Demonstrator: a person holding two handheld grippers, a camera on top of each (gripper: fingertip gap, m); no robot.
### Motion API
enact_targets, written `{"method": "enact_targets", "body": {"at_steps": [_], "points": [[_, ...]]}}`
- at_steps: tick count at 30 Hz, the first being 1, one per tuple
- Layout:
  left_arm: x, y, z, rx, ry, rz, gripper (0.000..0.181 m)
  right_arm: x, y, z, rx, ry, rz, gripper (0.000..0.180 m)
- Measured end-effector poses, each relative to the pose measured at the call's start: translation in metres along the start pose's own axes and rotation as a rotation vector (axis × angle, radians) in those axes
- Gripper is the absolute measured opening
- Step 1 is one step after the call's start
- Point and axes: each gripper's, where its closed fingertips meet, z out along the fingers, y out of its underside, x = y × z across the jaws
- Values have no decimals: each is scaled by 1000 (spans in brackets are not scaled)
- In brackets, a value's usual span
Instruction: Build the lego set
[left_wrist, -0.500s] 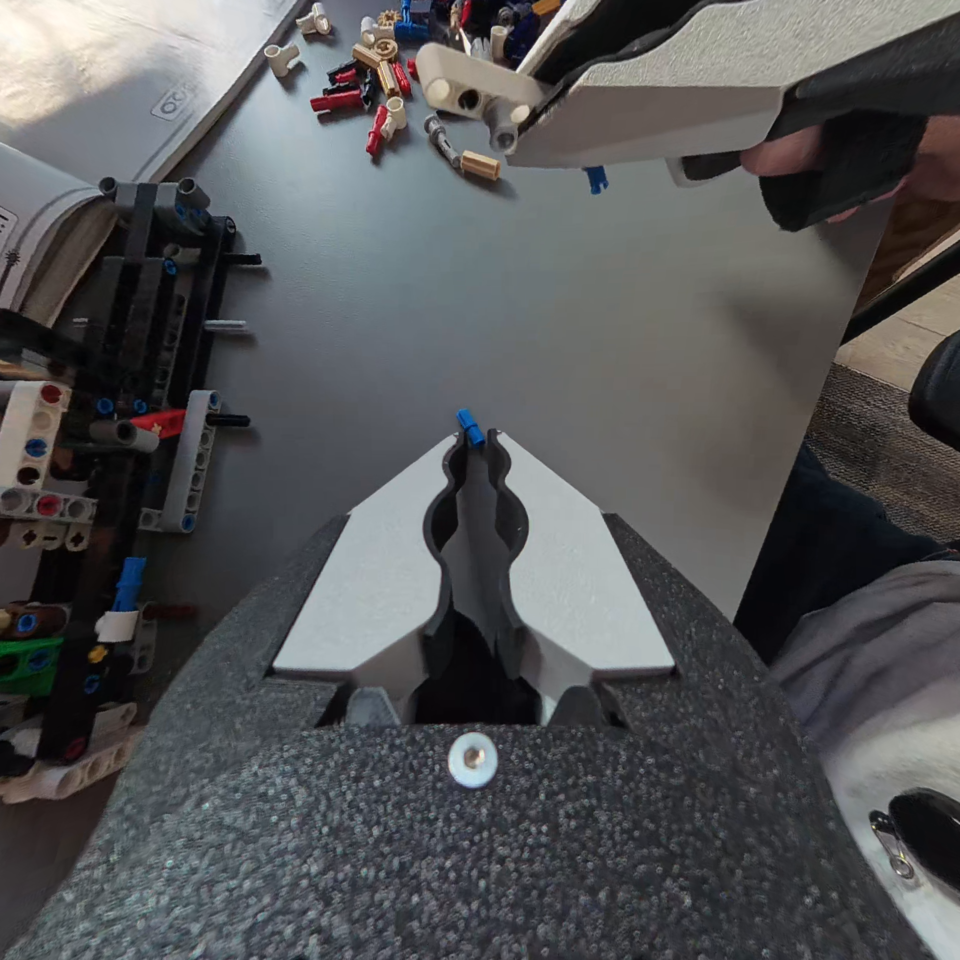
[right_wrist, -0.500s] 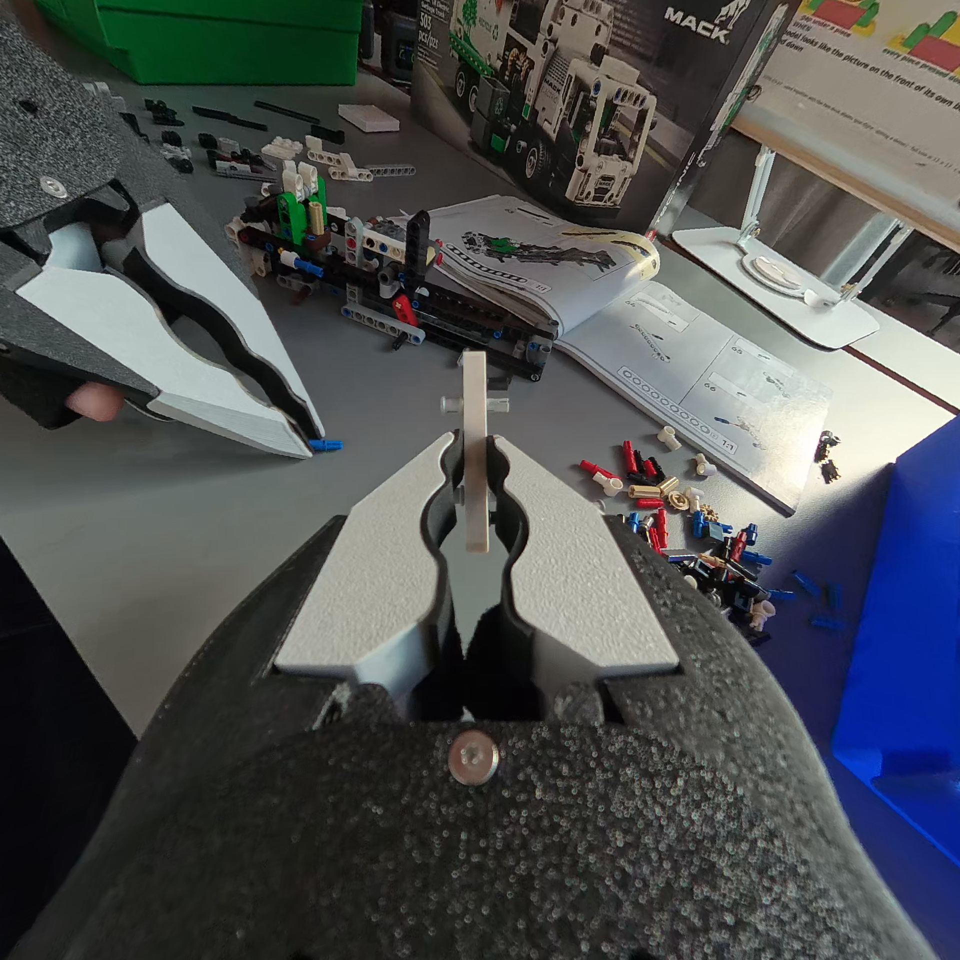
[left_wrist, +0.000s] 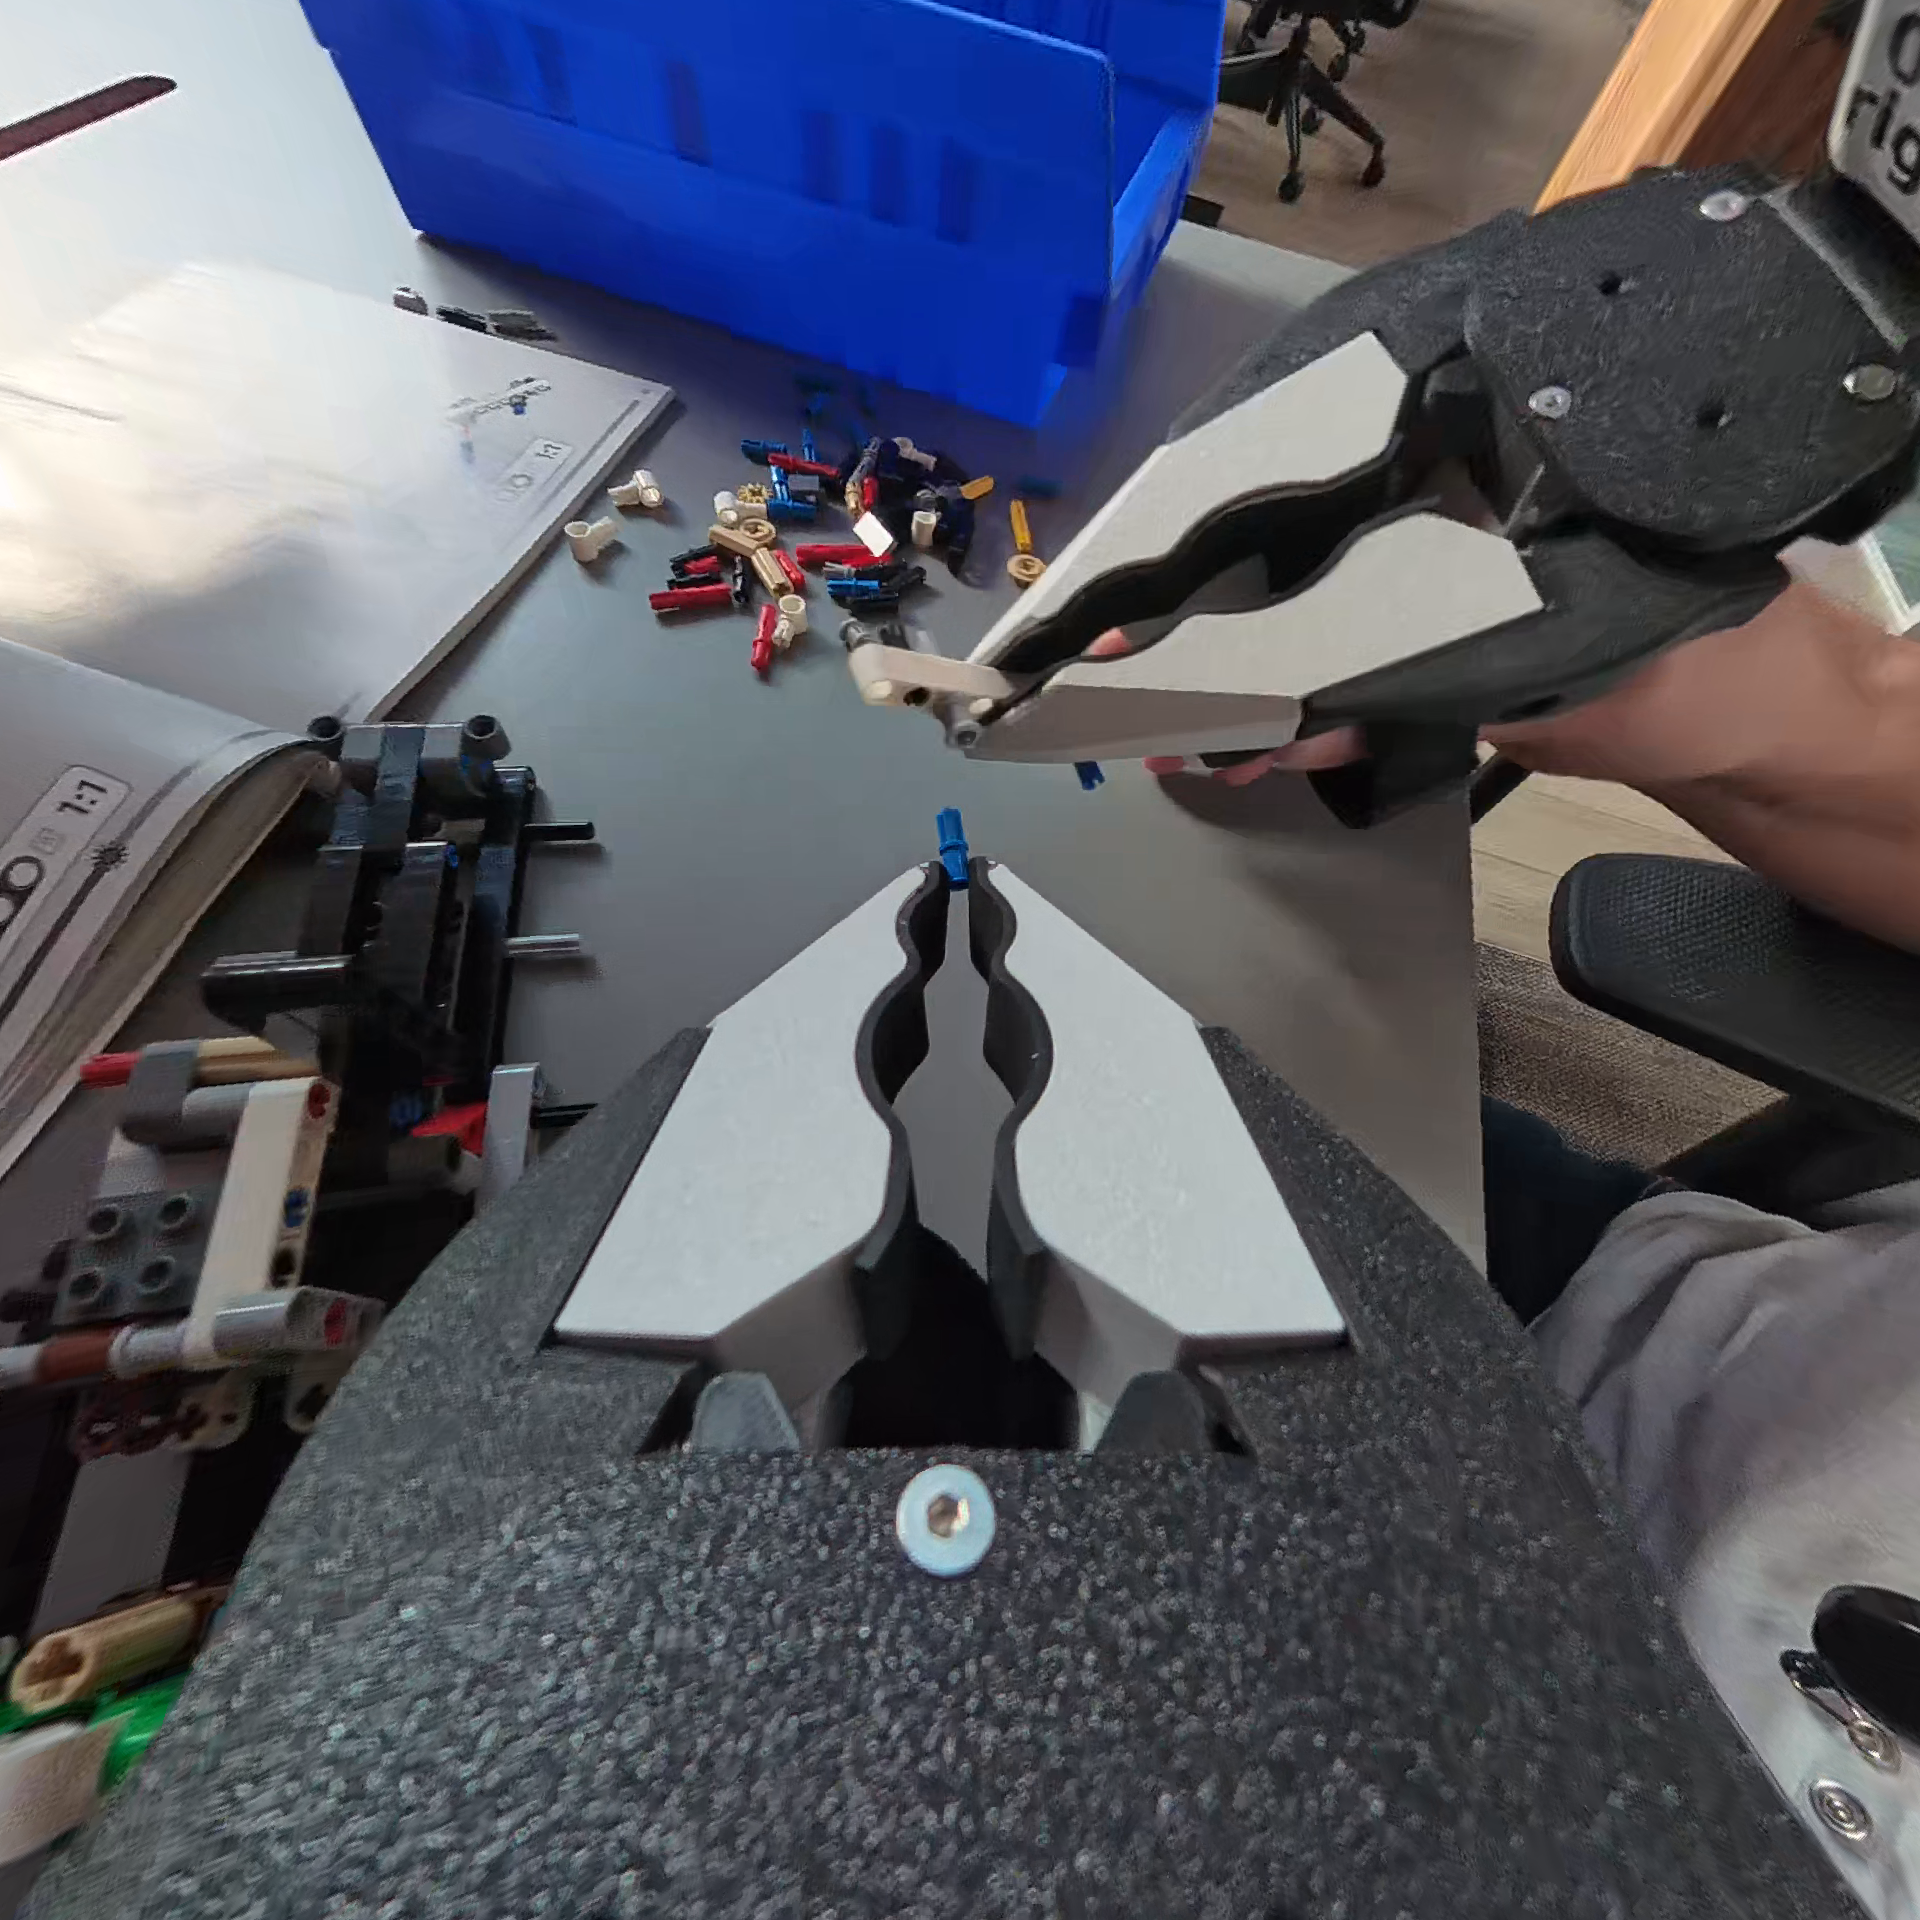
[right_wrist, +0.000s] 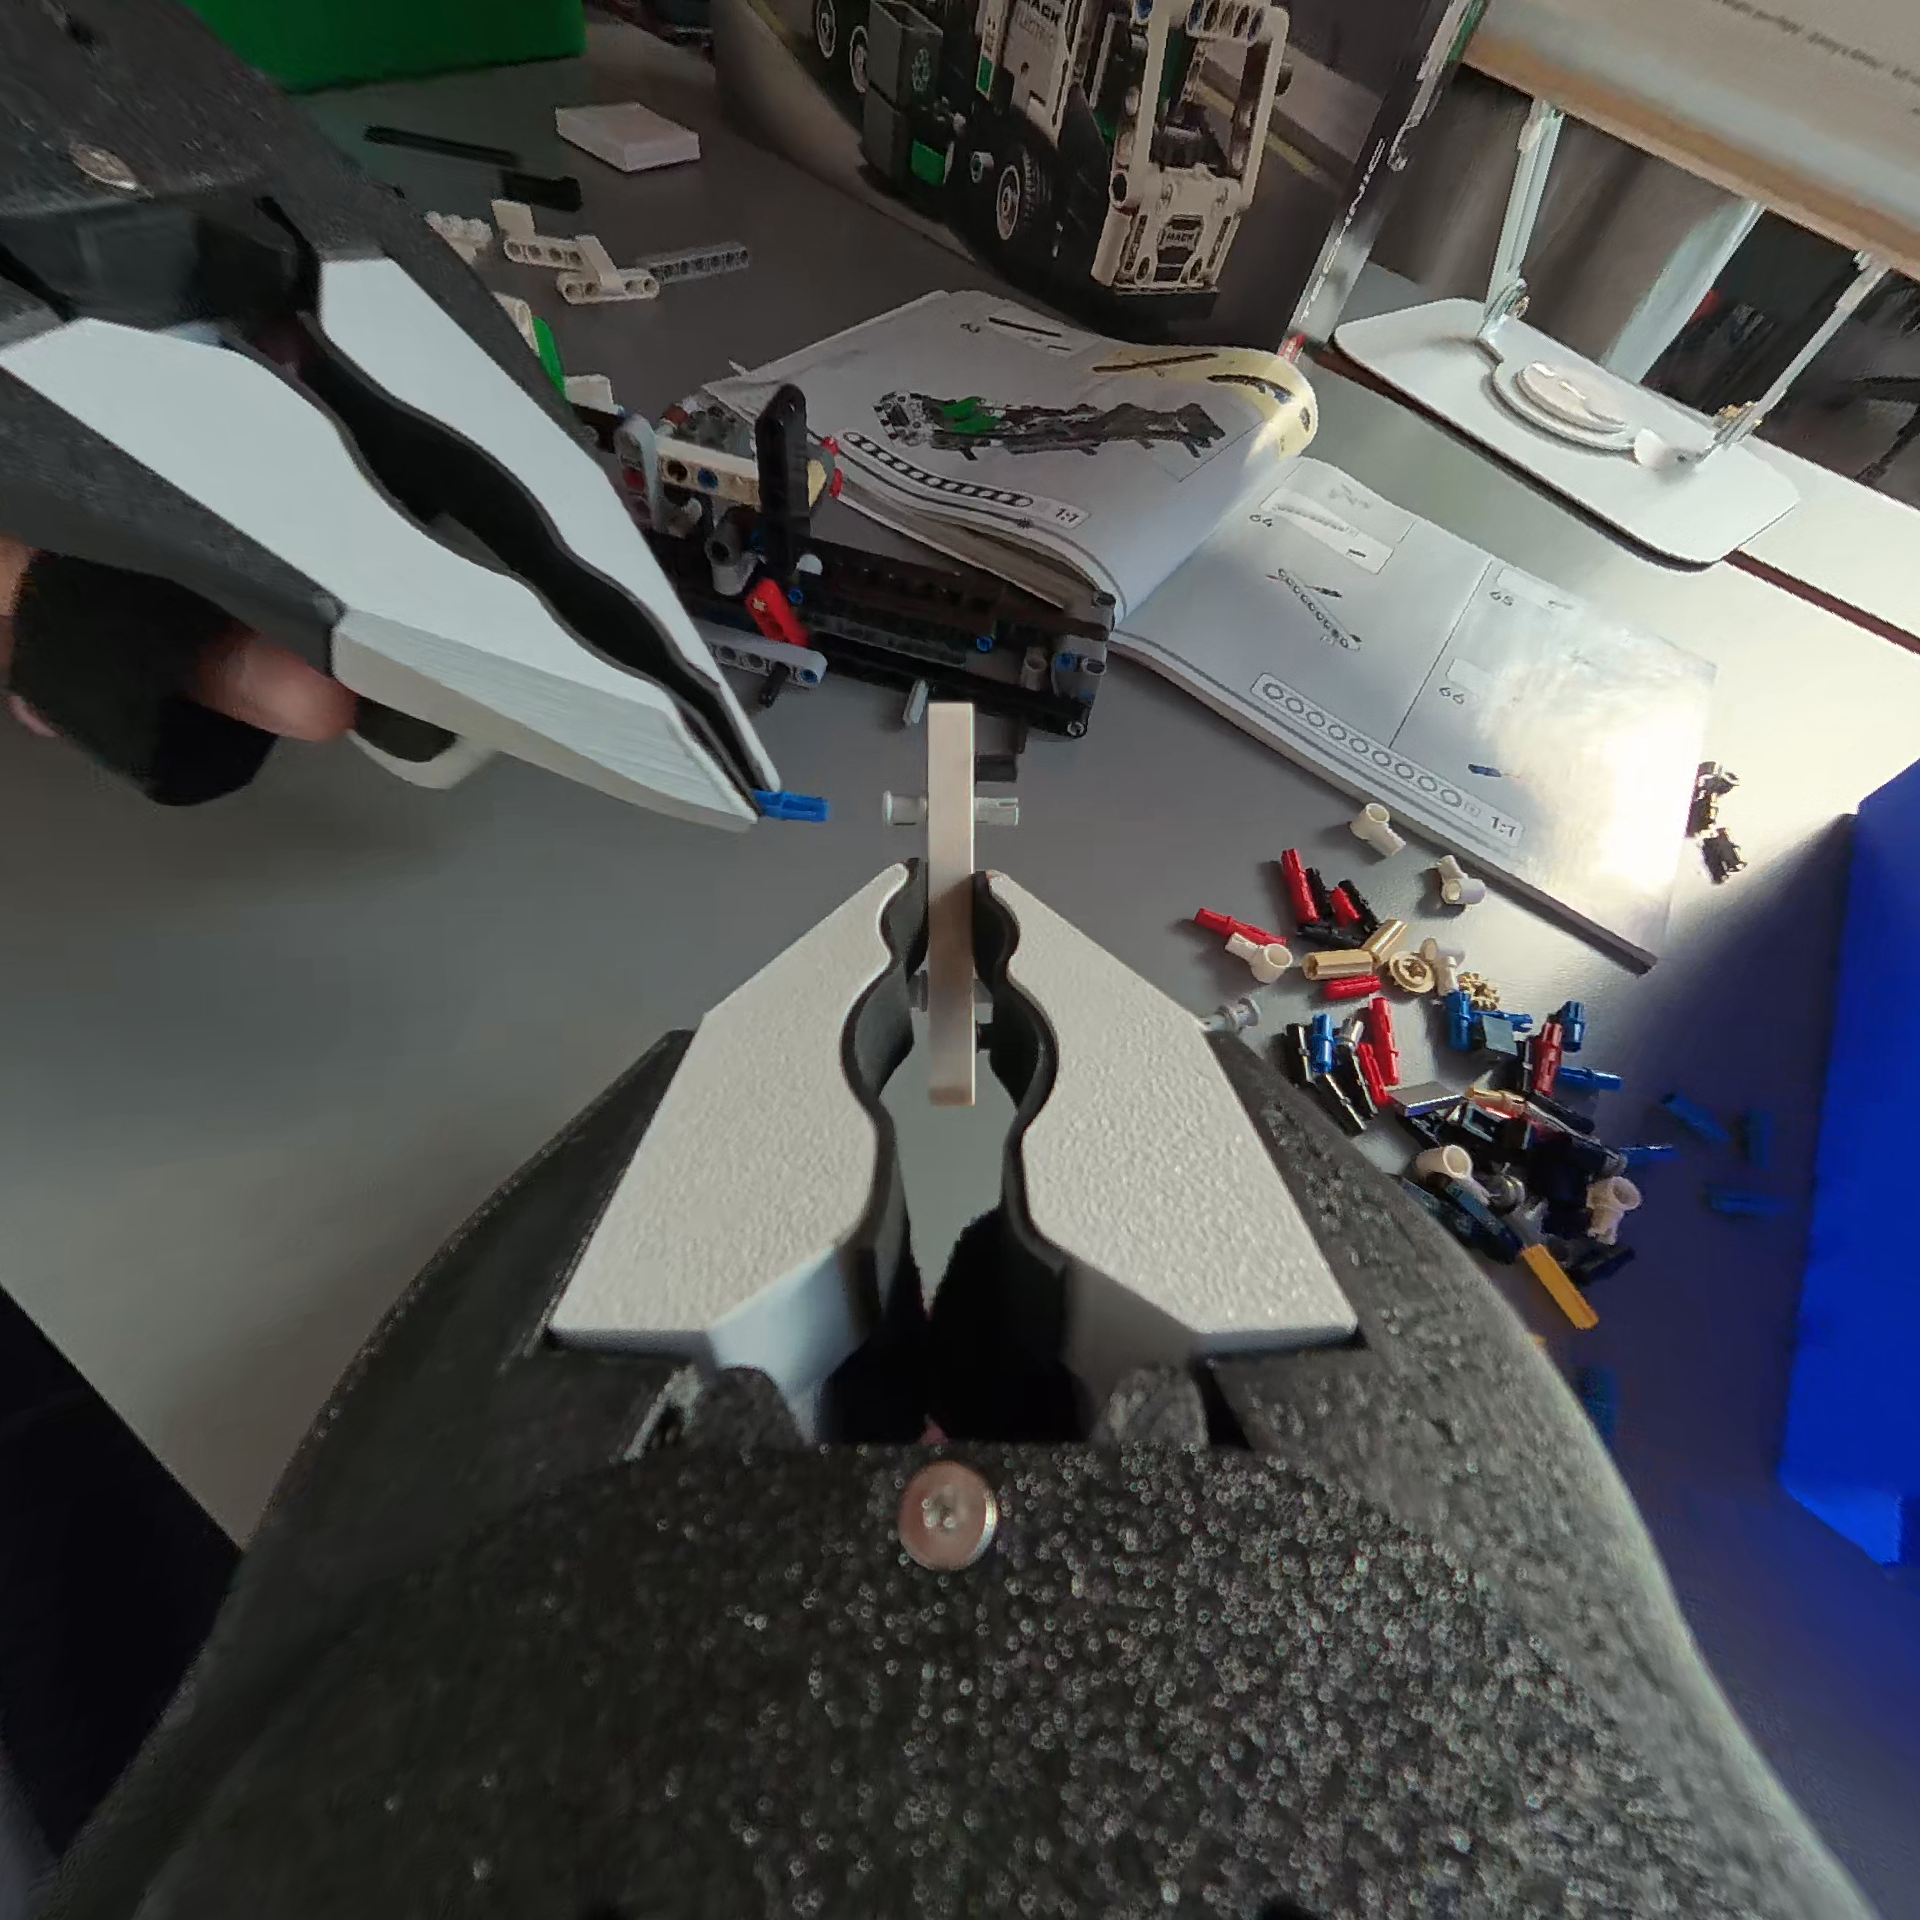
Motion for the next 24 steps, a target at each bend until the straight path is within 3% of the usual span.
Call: {"method": "enact_targets", "body": {"at_steps": [9,24], "points": [[0,-14,-15,155,88,-166,2,-14,-5,6,11,29,80,6],[6,-6,-11,109,140,-185,2,-16,-7,2,34,58,6,7]]}}
